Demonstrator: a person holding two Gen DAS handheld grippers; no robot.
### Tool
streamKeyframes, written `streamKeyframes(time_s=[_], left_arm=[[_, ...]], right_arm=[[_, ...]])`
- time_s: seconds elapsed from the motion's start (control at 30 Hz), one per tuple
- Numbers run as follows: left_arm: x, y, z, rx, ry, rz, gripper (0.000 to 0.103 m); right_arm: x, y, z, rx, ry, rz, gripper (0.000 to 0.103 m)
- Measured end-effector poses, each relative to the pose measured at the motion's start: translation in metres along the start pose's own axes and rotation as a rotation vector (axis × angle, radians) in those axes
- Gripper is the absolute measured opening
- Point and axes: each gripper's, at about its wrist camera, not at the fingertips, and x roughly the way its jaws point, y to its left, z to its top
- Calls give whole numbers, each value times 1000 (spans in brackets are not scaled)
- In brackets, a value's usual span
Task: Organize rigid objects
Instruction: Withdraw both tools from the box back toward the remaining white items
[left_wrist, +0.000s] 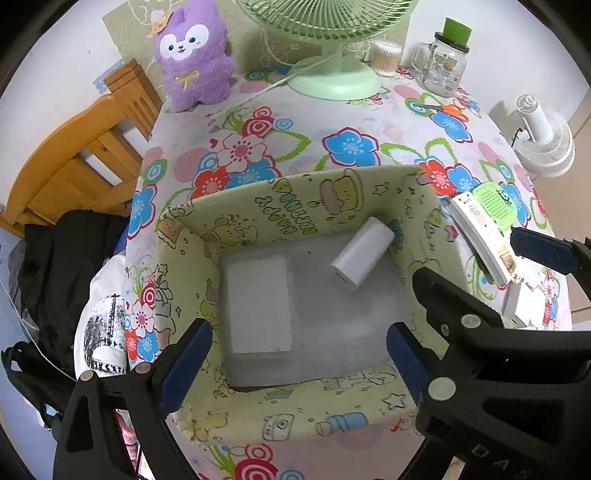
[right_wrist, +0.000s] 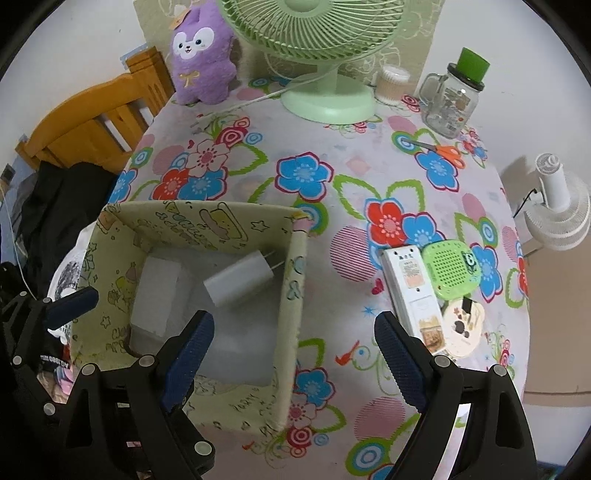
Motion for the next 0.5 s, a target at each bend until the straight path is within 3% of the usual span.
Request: streamKeyframes(time_s=[0.5], left_arm=[[-22,-33,-4,1,-32,15,97]], right_arm=[[-27,-28,-13,-5,-35,-8,90]])
